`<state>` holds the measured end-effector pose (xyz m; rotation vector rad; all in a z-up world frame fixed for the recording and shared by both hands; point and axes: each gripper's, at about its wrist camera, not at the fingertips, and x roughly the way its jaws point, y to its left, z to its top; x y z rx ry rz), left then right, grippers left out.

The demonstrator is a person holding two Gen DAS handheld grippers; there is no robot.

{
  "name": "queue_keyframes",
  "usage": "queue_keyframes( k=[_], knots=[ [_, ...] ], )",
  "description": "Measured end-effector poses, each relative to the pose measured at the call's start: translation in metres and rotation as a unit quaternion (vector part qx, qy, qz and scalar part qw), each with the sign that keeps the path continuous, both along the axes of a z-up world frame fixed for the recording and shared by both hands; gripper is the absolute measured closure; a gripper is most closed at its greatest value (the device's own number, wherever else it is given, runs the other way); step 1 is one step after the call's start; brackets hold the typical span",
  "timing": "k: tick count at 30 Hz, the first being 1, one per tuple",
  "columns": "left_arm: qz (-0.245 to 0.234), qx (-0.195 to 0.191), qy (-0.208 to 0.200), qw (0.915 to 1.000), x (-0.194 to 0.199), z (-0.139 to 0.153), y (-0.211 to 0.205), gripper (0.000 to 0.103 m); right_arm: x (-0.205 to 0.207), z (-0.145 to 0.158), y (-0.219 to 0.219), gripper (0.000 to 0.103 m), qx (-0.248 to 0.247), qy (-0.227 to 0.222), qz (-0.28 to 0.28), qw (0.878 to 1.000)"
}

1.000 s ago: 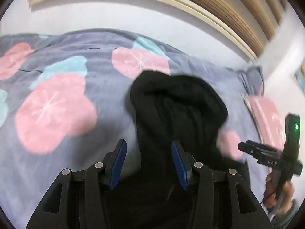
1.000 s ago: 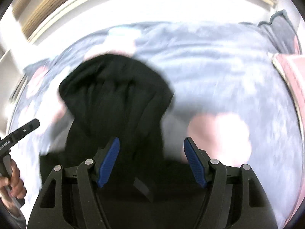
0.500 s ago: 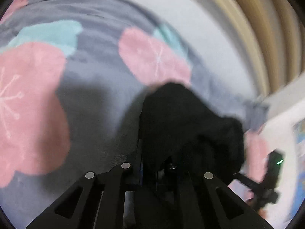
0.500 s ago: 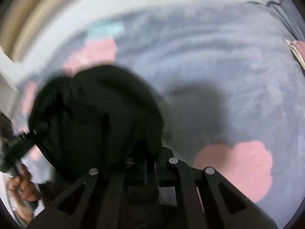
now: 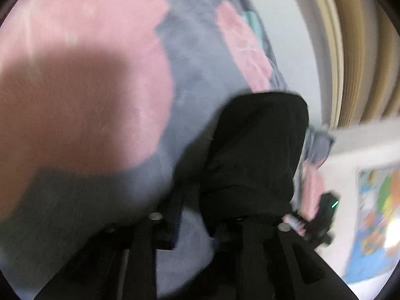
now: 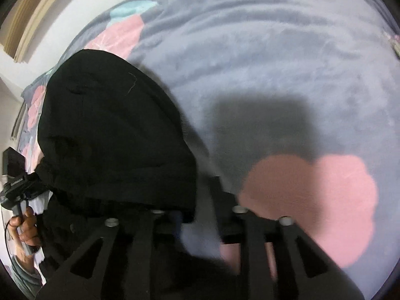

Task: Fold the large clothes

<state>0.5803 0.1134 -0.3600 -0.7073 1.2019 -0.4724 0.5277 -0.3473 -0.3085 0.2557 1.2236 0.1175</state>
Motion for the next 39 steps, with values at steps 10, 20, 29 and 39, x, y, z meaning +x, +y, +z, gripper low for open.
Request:
queue_keyframes(
  k=[10, 20, 29, 39],
  knots=[
    [-0.024, 0.112, -0.129, 0.9851, -0.042, 0.111, 0.013, 0.065, -0.027, 0.091, 0.008, 0.050, -0.014, -0.099, 0.038, 0.994],
    [-0.074, 0.167, -0.084, 0.9797, 0.026, 0.040, -0.086, 0.063, 0.035, 0.009, 0.081, 0.040, -0.091, -0.045, 0.100, 0.990],
    [-0.059, 0.128, -0.107, 0.9842, 0.014, 0.047, -0.075, 0.063, 0.020, 0.035, 0.074, 0.040, -0.048, -0.085, 0.112, 0.989],
    [-0.035, 0.167, -0.123, 0.9776, 0.037, 0.040, -0.090, 0.063, 0.110, 0.029, 0.141, 0.040, -0.057, -0.097, 0.132, 0.985]
  ],
)
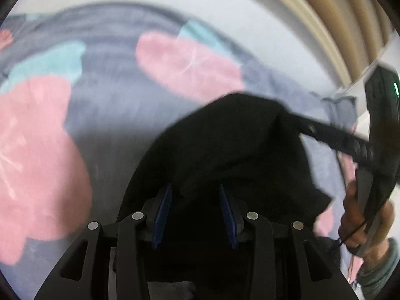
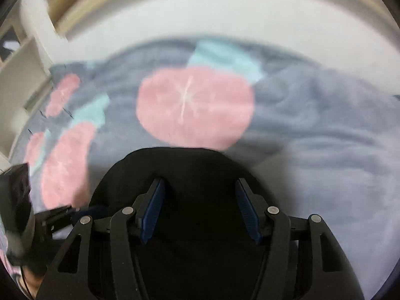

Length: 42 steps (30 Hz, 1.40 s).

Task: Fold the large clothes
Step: 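Lift the hood with both tools and fold it down onto the jacket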

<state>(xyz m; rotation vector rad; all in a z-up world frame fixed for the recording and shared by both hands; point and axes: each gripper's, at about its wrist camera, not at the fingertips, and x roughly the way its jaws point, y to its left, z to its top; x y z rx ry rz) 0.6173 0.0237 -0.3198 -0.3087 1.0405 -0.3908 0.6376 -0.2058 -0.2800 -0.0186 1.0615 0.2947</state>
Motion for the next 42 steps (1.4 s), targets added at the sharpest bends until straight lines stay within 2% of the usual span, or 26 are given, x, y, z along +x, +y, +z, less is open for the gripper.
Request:
queue_keyframes(
  k=[3, 4, 7, 11, 14, 16, 18, 19, 20, 22, 23, 26, 29, 31, 33, 34, 35, 37, 39, 40, 42],
  knots=[
    [0.005, -0.028, -0.002, 0.9996, -0.004, -0.011, 0.012, 0.063, 0.010, -0.039, 0.014, 0.040, -0.056, 0.035, -0.003, 0.998],
    [0.004, -0.036, 0.000, 0.9994, -0.004, -0.012, 0.014, 0.063, 0.009, -0.046, 0.014, 0.040, -0.063, 0.033, -0.001, 0.997],
    [0.001, -0.035, 0.000, 0.9994, -0.004, -0.009, 0.014, 0.063, -0.001, -0.037, 0.009, 0.040, -0.052, 0.034, 0.004, 0.998],
    [-0.002, -0.027, 0.000, 0.9996, -0.011, 0.009, 0.010, 0.063, -0.031, 0.000, -0.016, 0.040, -0.003, 0.021, 0.012, 1.000],
    [-0.012, -0.031, -0.014, 0.9993, -0.023, 0.029, 0.014, 0.063, -0.066, 0.027, -0.037, 0.040, -0.012, 0.002, 0.020, 1.000],
    [-0.013, -0.006, -0.015, 0.9998, -0.030, 0.035, 0.014, 0.063, -0.081, 0.028, -0.047, 0.040, -0.020, 0.005, 0.022, 1.000],
    [-0.012, 0.014, -0.010, 0.9998, -0.031, 0.030, 0.011, 0.062, -0.092, 0.011, -0.058, 0.040, -0.039, 0.035, 0.025, 0.998],
    [-0.011, 0.022, -0.001, 0.9997, -0.029, 0.023, 0.009, 0.062, -0.097, 0.009, -0.063, 0.040, -0.047, 0.045, 0.023, 0.998],
    [-0.010, 0.025, 0.010, 0.9996, -0.026, 0.014, 0.008, 0.063, -0.097, -0.007, -0.066, 0.040, -0.059, 0.065, 0.018, 0.996],
    [-0.015, 0.023, 0.047, 0.9985, -0.018, -0.010, 0.003, 0.063, -0.096, -0.031, -0.074, 0.040, -0.042, 0.095, 0.015, 0.994],
    [-0.017, 0.026, 0.046, 0.9984, -0.016, -0.015, 0.002, 0.063, -0.095, -0.033, -0.076, 0.040, -0.034, 0.095, 0.012, 0.995],
    [-0.035, 0.045, 0.047, 0.9972, -0.016, -0.007, 0.000, 0.063, -0.091, -0.027, -0.078, 0.040, -0.027, 0.093, 0.015, 0.995],
    [-0.058, 0.056, 0.021, 0.9965, -0.022, 0.018, 0.005, 0.062, -0.088, -0.009, -0.084, 0.040, -0.004, 0.085, 0.033, 0.996],
    [-0.070, 0.044, -0.012, 0.9965, -0.022, 0.041, 0.013, 0.062, -0.081, 0.007, -0.094, 0.039, 0.037, 0.079, 0.037, 0.996],
    [-0.074, 0.032, -0.025, 0.9964, -0.013, 0.055, 0.022, 0.060, -0.071, 0.018, -0.102, 0.039, 0.063, 0.074, 0.034, 0.995],
    [-0.073, 0.026, -0.022, 0.9968, -0.004, 0.058, 0.027, 0.051, -0.060, 0.024, -0.108, 0.039, 0.077, 0.071, 0.029, 0.994],
    [-0.069, 0.020, -0.018, 0.9972, 0.004, 0.059, 0.031, 0.047, -0.052, 0.027, -0.110, 0.039, 0.082, 0.069, 0.026, 0.994],
    [-0.068, -0.008, -0.003, 0.9977, 0.023, 0.054, 0.039, 0.047, -0.034, 0.028, -0.115, 0.039, 0.089, 0.072, 0.020, 0.993],
    [-0.062, -0.049, 0.031, 0.9964, 0.043, 0.040, 0.046, 0.047, -0.008, 0.017, -0.117, 0.039, 0.112, 0.093, 0.013, 0.989],
    [-0.066, -0.070, 0.052, 0.9940, 0.053, 0.030, 0.048, 0.047, 0.001, 0.012, -0.117, 0.039, 0.123, 0.104, 0.013, 0.987],
    [-0.080, -0.089, 0.076, 0.9899, 0.064, 0.016, 0.043, 0.047, 0.014, -0.001, -0.117, 0.038, 0.139, 0.125, 0.018, 0.982]
  ],
)
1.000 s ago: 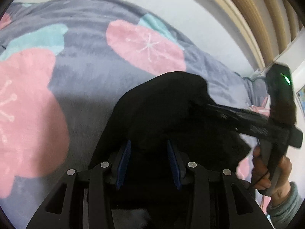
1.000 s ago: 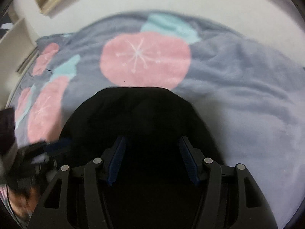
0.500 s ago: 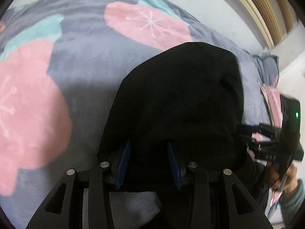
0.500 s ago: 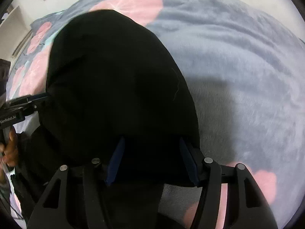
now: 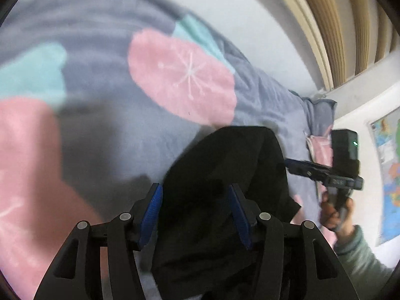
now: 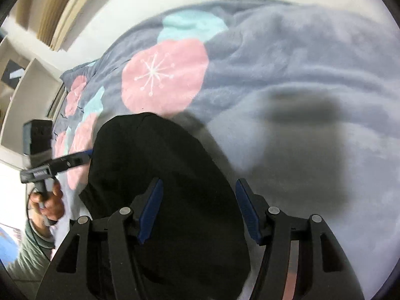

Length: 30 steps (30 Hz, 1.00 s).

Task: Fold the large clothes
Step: 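Lift the hood with both tools and fold it down onto the jacket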

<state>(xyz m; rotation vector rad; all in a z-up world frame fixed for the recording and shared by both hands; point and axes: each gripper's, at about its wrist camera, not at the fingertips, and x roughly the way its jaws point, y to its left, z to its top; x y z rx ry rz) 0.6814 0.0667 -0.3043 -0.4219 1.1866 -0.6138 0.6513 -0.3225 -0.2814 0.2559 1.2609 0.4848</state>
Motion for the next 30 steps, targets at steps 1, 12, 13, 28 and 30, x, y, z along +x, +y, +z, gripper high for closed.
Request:
queue_keyframes(
  k=[1, 12, 13, 28, 30],
  knots=[
    [-0.006, -0.007, 0.011, 0.9999, 0.004, -0.008, -0.004, 0.047, 0.006, -0.009, 0.002, 0.038, 0.021, 0.017, 0.010, 1.000],
    [-0.041, -0.057, -0.041, 0.9967, -0.034, 0.018, -0.020, 0.079, -0.043, 0.013, 0.033, 0.084, -0.019, -0.038, 0.093, 0.995],
    [-0.048, -0.059, -0.059, 0.9954, -0.050, 0.034, -0.019, 0.080, -0.061, 0.032, 0.034, 0.084, -0.023, -0.059, 0.098, 0.993],
    [-0.089, -0.016, -0.147, 0.9850, -0.321, 0.176, -0.006, 0.080, -0.354, 0.167, 0.068, 0.085, -0.137, -0.214, 0.104, 0.962],
    [-0.087, -0.002, -0.126, 0.9881, -0.362, 0.167, -0.004, 0.080, -0.391, 0.157, 0.067, 0.085, -0.138, -0.199, 0.100, 0.965]
  ],
)
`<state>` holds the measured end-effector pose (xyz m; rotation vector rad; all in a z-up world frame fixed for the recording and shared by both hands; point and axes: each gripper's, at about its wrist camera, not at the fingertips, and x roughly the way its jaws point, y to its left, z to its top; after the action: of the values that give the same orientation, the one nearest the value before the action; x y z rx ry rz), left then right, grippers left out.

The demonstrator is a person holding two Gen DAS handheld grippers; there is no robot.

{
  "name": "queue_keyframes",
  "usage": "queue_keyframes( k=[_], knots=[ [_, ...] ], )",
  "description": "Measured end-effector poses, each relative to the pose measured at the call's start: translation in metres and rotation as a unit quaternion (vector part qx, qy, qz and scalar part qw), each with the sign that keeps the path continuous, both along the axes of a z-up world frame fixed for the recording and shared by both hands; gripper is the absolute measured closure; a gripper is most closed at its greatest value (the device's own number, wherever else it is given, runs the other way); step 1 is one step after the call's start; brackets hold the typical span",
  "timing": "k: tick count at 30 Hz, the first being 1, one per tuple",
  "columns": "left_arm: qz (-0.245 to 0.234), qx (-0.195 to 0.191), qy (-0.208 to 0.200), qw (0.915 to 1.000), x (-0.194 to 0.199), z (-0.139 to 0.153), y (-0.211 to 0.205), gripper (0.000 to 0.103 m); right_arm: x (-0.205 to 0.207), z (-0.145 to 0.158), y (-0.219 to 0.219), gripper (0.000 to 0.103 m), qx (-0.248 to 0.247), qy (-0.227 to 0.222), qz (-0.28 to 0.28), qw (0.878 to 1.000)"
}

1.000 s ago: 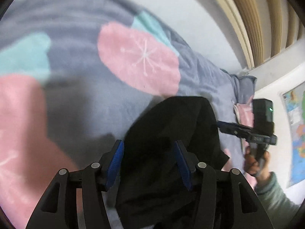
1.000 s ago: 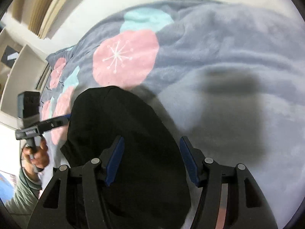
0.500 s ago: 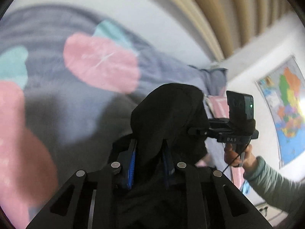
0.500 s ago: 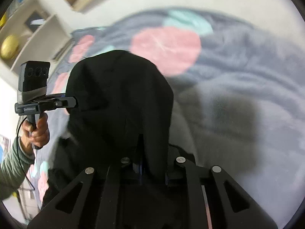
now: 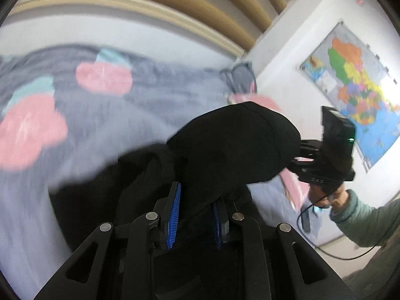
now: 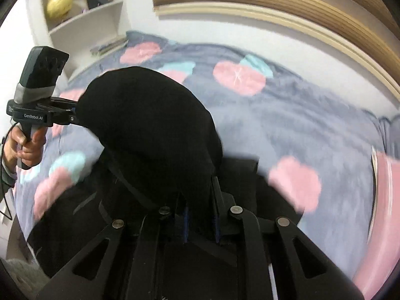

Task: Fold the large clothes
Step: 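Lift the hood with both tools and fold it down onto the jacket, then release the hood and press the folded jacket flat with both tools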

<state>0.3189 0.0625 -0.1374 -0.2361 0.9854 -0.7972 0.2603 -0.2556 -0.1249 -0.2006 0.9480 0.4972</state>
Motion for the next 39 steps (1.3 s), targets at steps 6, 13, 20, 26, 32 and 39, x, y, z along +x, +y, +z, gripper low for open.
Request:
queue_keyframes(
  k=[6, 13, 20, 26, 32, 39],
  knots=[
    [0.065, 0.050, 0.100, 0.9916, -0.092, -0.087, 0.005, 0.080, -0.053, -0.095, -0.020, 0.076, 0.068, 0.160, -0.076, 0.982],
    [0.139, 0.035, 0.188, 0.9716, -0.132, -0.114, 0.036, 0.080, -0.057, -0.109, -0.055, 0.075, 0.063, 0.237, -0.143, 0.959],
    [0.144, 0.005, 0.100, 0.9845, -0.107, -0.017, 0.039, 0.079, -0.028, -0.015, -0.038, 0.034, 0.090, 0.126, -0.122, 0.980],
    [0.130, -0.005, 0.060, 0.9897, -0.048, 0.023, -0.005, 0.068, 0.028, -0.002, 0.016, 0.034, 0.051, 0.089, -0.136, 0.985],
    [0.112, 0.043, 0.166, 0.9788, -0.015, -0.062, -0.032, 0.067, 0.038, -0.101, 0.042, 0.034, 0.003, 0.170, -0.139, 0.976],
    [0.112, 0.107, 0.209, 0.9656, -0.031, -0.152, -0.042, 0.067, 0.010, -0.183, 0.036, 0.034, -0.004, 0.172, -0.156, 0.973]
  ],
)
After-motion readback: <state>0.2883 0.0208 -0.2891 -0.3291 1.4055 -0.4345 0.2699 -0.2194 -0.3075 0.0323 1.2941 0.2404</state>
